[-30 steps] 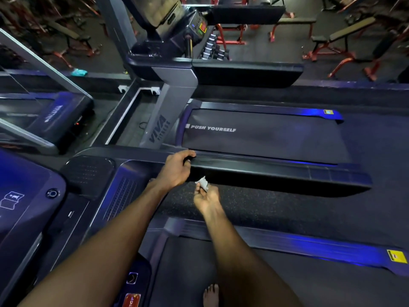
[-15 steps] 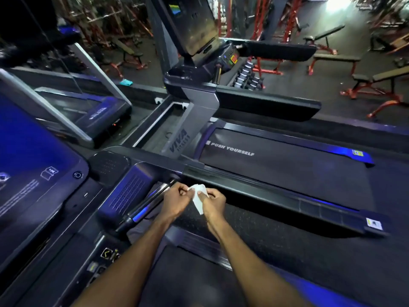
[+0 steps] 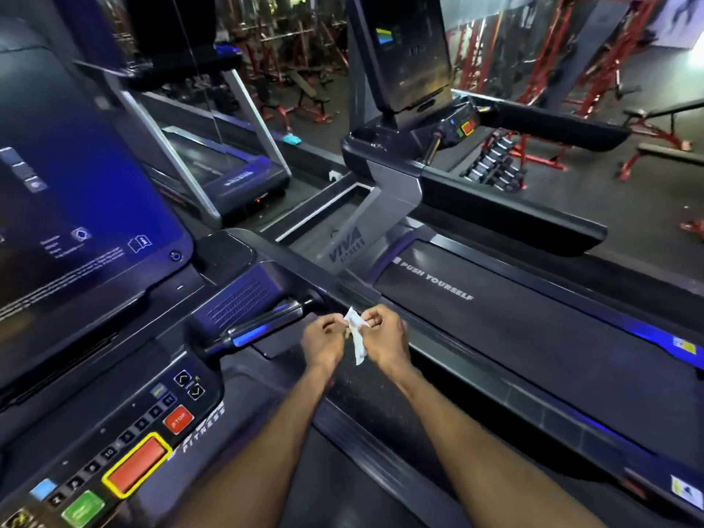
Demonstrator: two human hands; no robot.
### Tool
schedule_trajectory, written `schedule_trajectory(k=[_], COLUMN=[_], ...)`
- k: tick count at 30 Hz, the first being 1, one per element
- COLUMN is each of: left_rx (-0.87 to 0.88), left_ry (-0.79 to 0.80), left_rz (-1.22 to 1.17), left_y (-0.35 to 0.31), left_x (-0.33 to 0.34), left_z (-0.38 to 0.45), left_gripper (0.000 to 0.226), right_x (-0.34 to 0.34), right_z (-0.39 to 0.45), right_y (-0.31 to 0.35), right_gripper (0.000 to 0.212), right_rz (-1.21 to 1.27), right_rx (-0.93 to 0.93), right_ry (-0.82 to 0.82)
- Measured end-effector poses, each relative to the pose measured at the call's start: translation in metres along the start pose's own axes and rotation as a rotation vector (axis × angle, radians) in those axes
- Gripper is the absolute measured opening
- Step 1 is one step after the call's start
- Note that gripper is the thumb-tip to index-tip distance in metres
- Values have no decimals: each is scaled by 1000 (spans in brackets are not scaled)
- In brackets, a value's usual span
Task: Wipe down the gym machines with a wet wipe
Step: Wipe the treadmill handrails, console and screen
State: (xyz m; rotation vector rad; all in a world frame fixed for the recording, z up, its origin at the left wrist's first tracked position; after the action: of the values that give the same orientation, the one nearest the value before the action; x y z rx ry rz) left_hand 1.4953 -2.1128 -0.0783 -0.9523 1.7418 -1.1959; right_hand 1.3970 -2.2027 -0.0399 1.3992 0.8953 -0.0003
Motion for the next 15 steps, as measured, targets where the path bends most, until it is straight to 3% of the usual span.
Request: schedule_trajectory(k=[7, 11, 15], left_rx=[-14, -8, 22], left_ry=[-118, -234, -81], left_rz=[-199, -204, -223], left_y=[-7, 0, 8], left_x=[20, 36, 74], left_z=[-11, -21, -35], left_gripper=[25, 33, 52], right_x=[4, -3, -12], right_z=[22, 37, 47], right_y=[13, 12, 1], right_gripper=[16, 17, 19], right_rz=[-180, -198, -159], right_rx=[-166, -207, -208], right_ry=[123, 23, -18])
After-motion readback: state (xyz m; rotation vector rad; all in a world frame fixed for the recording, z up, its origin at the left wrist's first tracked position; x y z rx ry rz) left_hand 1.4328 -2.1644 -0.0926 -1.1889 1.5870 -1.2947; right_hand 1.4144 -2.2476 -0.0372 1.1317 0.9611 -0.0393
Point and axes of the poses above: each hand's wrist, its own z-axis towards the middle knuckle, its own x-axis out of the palm, y = z × x, the point moved 4 cm from there along z, towards the middle knuckle, and after that the axes turned 3 degrees about -z, right-handed, at the moved point
